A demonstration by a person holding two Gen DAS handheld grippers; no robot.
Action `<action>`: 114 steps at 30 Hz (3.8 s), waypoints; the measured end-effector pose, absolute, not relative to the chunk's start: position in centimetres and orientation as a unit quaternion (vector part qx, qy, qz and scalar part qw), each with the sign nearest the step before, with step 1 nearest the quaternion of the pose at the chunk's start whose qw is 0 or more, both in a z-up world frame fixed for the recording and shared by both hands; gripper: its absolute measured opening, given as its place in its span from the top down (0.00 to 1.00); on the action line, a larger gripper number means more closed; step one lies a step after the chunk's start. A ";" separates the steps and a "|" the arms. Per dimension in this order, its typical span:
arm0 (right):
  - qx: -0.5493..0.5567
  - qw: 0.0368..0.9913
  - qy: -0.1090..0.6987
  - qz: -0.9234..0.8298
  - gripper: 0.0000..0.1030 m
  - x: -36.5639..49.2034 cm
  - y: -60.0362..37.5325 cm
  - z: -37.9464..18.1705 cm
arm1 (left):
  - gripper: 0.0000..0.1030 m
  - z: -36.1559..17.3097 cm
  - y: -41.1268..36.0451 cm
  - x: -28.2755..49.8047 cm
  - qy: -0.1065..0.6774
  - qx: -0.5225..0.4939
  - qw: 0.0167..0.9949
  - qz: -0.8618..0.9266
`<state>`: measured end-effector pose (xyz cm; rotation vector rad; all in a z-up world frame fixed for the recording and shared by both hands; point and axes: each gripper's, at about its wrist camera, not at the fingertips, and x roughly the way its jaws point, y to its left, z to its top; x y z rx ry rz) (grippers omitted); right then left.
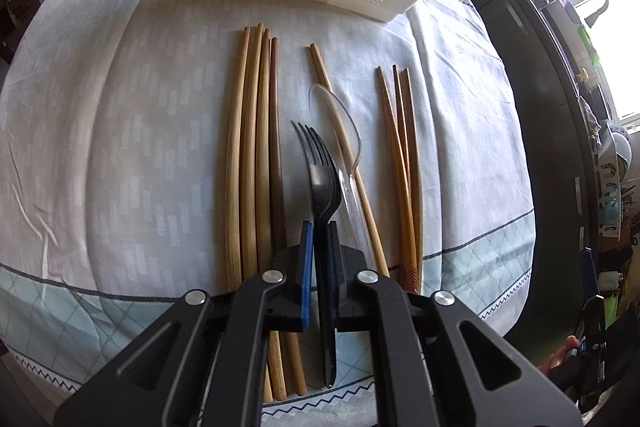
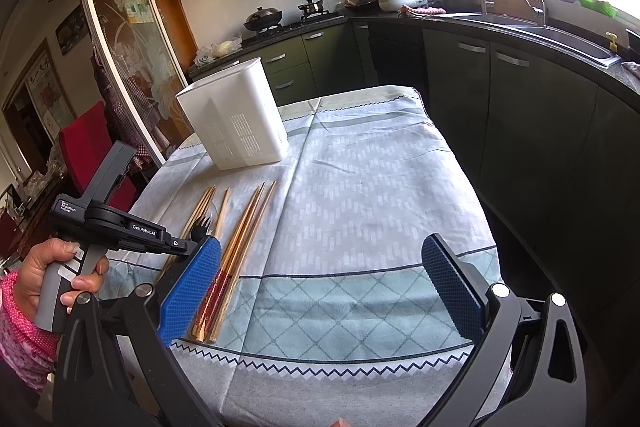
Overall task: Organize utensils
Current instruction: 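Lower the left gripper onto the black plastic fork and close it, then lift the fork with the left gripper while the right gripper grasps the clear plastic spoon, then lower the fork into the white holder and open the left gripper, then lower the clear spoon into the white holder and open the right gripper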
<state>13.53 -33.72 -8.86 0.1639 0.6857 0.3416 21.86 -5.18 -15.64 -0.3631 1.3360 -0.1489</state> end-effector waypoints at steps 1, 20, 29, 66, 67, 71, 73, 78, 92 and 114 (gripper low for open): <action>0.079 0.923 0.336 0.170 0.04 13.6 -33.6 -9.0 | 0.96 -15.4 -5.1 21.8 0.612 -0.168 0.770 -0.071; -0.017 0.828 0.457 0.324 0.04 20.6 -22.3 -8.8 | 0.96 -5.8 -0.6 18.6 0.477 -0.160 0.861 -0.069; -0.030 0.749 0.562 0.351 0.42 26.2 -14.5 -12.2 | 0.96 -0.9 3.3 15.2 0.411 -0.144 0.899 -0.044; 0.023 0.824 0.456 0.335 0.91 25.0 -14.1 -10.5 | 0.96 1.9 3.4 17.3 0.356 -0.144 0.921 -0.064; 0.037 0.831 0.441 0.337 0.91 24.7 -14.9 -10.0 | 0.96 2.7 3.3 18.0 0.342 -0.145 0.926 -0.063; 0.088 0.847 0.397 0.342 0.91 23.4 -18.5 -8.3 | 0.96 5.7 2.2 21.3 0.280 -0.133 0.949 -0.058; 0.111 0.850 0.386 0.342 0.91 23.0 -20.4 -7.9 | 0.96 6.8 1.3 23.2 0.244 -0.123 0.960 -0.059; 0.142 0.855 0.367 0.337 0.91 22.3 -23.4 -7.2 | 0.96 6.8 -0.8 27.9 0.179 -0.099 0.978 -0.049; 0.150 0.868 0.340 0.328 0.91 22.7 -26.8 -5.8 | 0.96 0.3 -4.4 33.4 0.161 -0.019 0.987 -0.008; 0.049 0.974 0.080 0.205 0.91 31.3 -17.4 6.1 | 0.58 -0.6 2.6 21.4 0.118 -0.147 0.981 0.044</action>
